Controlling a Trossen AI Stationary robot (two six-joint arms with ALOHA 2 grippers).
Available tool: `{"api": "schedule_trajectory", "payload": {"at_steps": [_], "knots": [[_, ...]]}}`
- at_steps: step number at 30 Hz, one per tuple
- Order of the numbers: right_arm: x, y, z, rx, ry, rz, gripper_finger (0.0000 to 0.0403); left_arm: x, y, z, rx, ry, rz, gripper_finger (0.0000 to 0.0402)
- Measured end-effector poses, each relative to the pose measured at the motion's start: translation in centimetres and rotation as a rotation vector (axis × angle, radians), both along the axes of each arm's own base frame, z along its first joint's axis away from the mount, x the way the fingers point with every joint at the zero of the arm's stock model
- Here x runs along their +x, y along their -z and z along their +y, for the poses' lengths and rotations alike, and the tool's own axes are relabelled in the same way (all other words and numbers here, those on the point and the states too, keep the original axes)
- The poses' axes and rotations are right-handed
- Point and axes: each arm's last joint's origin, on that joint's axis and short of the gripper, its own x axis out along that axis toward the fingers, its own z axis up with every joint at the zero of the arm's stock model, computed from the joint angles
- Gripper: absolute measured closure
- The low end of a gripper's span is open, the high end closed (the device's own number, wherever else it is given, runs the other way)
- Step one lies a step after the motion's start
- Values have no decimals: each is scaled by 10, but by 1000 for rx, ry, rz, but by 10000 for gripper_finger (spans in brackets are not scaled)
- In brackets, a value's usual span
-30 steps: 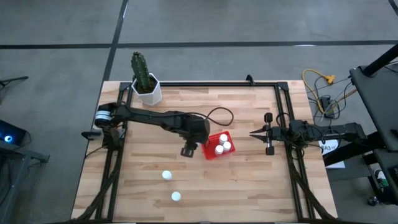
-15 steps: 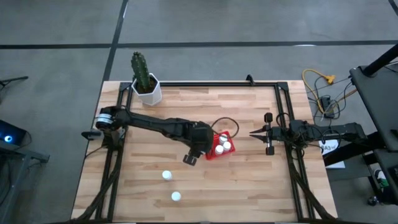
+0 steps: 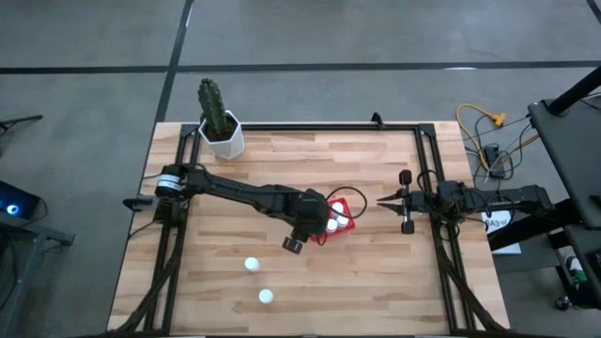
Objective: Pick and place pill bottles into a basket
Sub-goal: Put the white medicine bottle into the red basket
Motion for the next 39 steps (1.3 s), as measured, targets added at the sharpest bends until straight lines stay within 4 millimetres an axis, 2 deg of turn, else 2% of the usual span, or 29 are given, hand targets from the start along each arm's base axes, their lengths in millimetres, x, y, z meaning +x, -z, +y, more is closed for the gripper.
{"api": "schedule_trajectory", "payload": {"at_steps": [6,30,39], "knots": [[0,0,0,0,-1,3,369,12,1,-1,-1,1,-16,250],[0,0,0,0,-1,1,369,12,5,-1,7,18,-19,250],[0,0,0,0,-1,1,369,12,7,-1,7,17,-19,231]]}}
